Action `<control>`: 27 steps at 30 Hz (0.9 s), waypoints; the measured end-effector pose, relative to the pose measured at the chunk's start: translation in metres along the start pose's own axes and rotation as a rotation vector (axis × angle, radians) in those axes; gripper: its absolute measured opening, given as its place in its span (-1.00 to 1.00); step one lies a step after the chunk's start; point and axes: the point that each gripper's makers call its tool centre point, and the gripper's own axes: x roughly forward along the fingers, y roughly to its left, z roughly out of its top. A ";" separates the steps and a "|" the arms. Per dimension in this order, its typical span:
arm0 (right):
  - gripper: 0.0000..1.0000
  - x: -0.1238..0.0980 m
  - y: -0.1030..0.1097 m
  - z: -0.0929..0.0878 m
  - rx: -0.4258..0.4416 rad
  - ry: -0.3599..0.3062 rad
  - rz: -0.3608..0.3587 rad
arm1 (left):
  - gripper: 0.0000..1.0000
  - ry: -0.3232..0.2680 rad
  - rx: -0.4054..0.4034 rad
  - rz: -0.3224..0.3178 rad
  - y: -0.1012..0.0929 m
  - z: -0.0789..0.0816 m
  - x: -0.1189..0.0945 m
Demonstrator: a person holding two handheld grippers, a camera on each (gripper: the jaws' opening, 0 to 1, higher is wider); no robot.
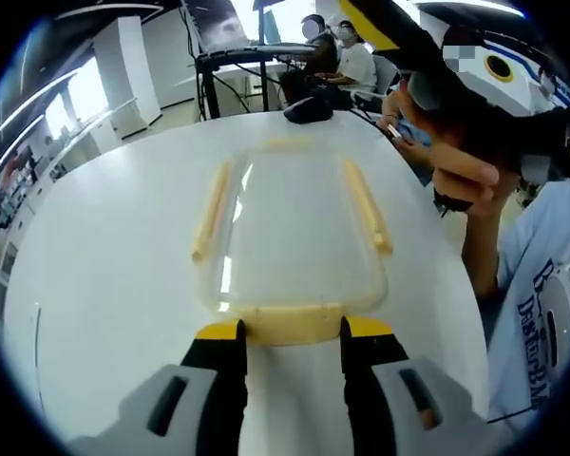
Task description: Snap each plastic latch of the storage box into its locked position after aligning the lid with the box until every specified latch is closed and the lid sits flush.
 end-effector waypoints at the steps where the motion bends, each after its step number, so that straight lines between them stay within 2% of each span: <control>1: 0.52 0.000 0.000 0.000 0.000 0.000 0.000 | -0.24 0.004 0.000 0.002 0.000 -0.001 -0.001; 27: 0.52 0.001 0.004 0.000 -0.005 0.006 0.005 | -0.24 0.026 -0.003 0.008 -0.010 -0.011 -0.011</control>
